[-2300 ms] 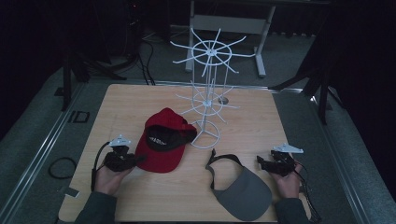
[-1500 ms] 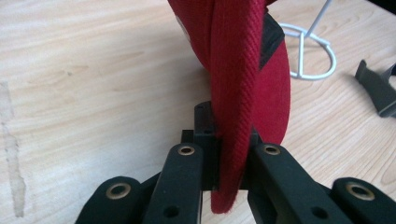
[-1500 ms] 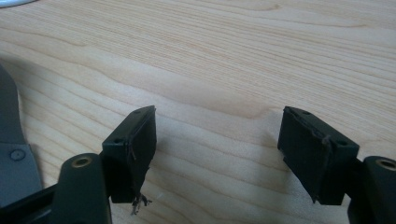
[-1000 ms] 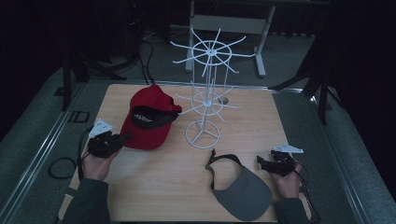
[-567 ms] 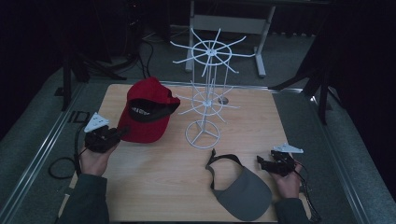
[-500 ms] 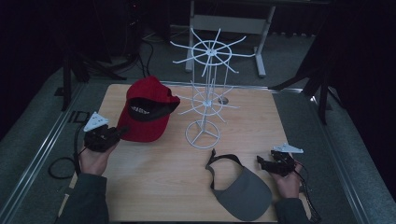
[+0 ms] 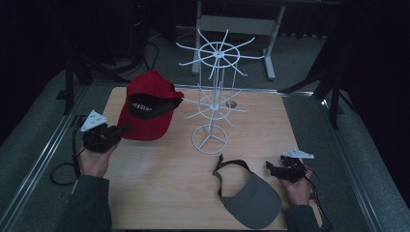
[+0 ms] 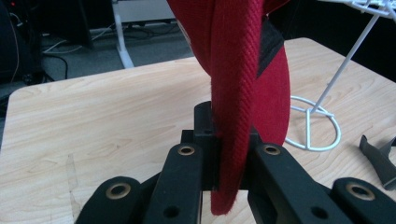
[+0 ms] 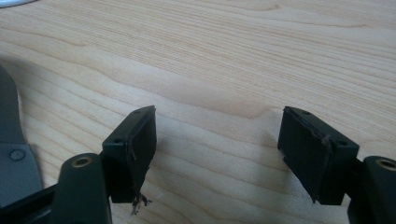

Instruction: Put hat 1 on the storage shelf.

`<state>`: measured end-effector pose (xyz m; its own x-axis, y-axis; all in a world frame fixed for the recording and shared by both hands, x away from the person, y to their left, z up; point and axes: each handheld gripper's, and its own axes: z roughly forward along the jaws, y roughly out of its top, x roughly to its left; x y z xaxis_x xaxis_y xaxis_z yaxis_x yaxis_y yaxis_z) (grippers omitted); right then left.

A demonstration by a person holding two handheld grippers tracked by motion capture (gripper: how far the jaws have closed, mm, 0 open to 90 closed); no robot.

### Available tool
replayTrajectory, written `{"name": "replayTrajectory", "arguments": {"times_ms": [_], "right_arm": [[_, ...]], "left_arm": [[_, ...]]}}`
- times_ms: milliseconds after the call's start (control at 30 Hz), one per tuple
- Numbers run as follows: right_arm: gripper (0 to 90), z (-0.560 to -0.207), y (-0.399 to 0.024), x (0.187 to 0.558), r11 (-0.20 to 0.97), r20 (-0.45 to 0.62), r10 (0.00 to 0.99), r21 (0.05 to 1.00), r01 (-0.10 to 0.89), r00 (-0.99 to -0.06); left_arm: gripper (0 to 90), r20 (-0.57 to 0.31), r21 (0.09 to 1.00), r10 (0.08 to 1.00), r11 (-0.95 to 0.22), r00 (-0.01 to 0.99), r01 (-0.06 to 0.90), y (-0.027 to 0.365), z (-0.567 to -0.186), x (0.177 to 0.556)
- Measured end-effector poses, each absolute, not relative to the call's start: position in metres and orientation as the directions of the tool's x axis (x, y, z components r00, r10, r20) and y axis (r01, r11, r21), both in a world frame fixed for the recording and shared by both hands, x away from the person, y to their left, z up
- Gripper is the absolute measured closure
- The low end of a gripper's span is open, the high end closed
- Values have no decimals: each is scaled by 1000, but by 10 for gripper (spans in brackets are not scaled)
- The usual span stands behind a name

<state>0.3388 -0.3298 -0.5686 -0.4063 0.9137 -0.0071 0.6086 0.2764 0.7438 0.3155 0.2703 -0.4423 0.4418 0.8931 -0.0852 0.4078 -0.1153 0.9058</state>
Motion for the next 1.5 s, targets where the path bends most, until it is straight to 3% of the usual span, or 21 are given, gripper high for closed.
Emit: {"name": "replayTrajectory", "arguments": {"times_ms": [1500], "right_arm": [[280,-569,-330,339,276,-6,914,744,609,-406]], "left_arm": [[861,-48,952,905,-86,422,292,270,-389,330]]}}
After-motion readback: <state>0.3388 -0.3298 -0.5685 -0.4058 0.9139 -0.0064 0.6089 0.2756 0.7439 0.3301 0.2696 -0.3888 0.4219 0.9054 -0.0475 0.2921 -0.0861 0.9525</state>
